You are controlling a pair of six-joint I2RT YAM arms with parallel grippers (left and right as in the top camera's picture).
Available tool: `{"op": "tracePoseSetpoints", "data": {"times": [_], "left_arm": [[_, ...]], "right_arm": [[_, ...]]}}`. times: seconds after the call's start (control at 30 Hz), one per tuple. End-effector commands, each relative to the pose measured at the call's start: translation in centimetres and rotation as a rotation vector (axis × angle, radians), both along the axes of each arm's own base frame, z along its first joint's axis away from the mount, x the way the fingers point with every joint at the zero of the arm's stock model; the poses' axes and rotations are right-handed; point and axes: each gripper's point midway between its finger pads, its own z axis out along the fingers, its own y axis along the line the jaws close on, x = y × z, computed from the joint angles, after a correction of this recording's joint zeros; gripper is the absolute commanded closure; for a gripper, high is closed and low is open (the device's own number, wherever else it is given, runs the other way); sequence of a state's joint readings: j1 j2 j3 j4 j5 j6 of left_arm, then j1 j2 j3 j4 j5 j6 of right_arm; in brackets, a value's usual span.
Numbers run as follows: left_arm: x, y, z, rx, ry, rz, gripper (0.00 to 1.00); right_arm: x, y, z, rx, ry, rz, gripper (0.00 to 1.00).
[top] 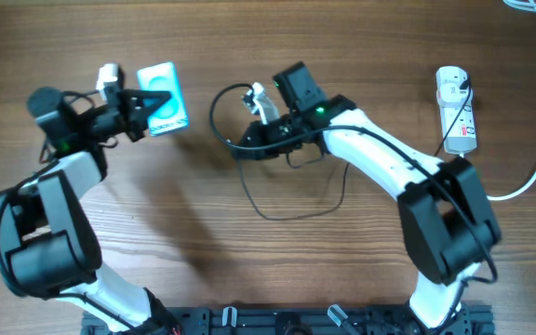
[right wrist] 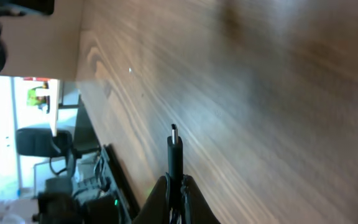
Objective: Plug charger to phone and switch on socket
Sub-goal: 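Lift the connector with the right gripper toward the phone's bottom port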
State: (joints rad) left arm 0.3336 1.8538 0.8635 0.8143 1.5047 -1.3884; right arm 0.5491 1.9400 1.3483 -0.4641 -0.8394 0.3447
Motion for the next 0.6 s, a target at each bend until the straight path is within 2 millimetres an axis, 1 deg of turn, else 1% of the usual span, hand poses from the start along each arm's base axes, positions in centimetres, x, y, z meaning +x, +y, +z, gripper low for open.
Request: {"op": "tracePoseSetpoints", "data": {"times": [0.0,0.07,0.1,0.13,0.2,0.3,0.37,0.47,0.57], "left_arm": [[0.9,-2.8,0.3,0.026,-0.043,-0.020,0.96],[1.1,-4.6,0.2,0.032,-0.043,-0.032,0.96],[1.2,-5.4,0.1,0.034,-0.042,-0.038,0.96],[1.2,-6.0,0.1,0.035,-0.042,-0.044,0.96],[1.2,-7.9,0.0,0.040,-0.041,-0.060,0.96],[1.1,-10.3,-0.1,0.047,-0.040,-0.077,0.96],[1.0,-11.8,-0.2,0.052,-0.039,-0.085,0.96],[0.8,-13.7,-0.3,0.059,-0.036,-0.095,0.96],[0.2,-15.6,-0.5,0.065,-0.040,-0.122,0.96]], "right_arm": [[-1.3,-2.2,3.3,0.122,-0.030,0.018,0.96],[-1.8,-3.6,4.5,0.190,-0.038,0.013,0.96],[-2.0,-4.2,4.7,0.207,-0.037,0.008,0.96],[-2.2,-4.7,4.9,0.221,-0.035,0.002,0.95],[-3.0,-6.1,5.1,0.261,-0.027,-0.007,0.96],[-4.1,-7.4,5.3,0.310,-0.009,-0.007,0.96],[-4.8,-7.8,5.2,0.340,0.013,-0.004,0.96],[-5.9,-7.9,5.2,0.386,0.037,0.029,0.96],[-6.2,-8.0,4.9,0.388,0.053,0.031,0.96]]}}
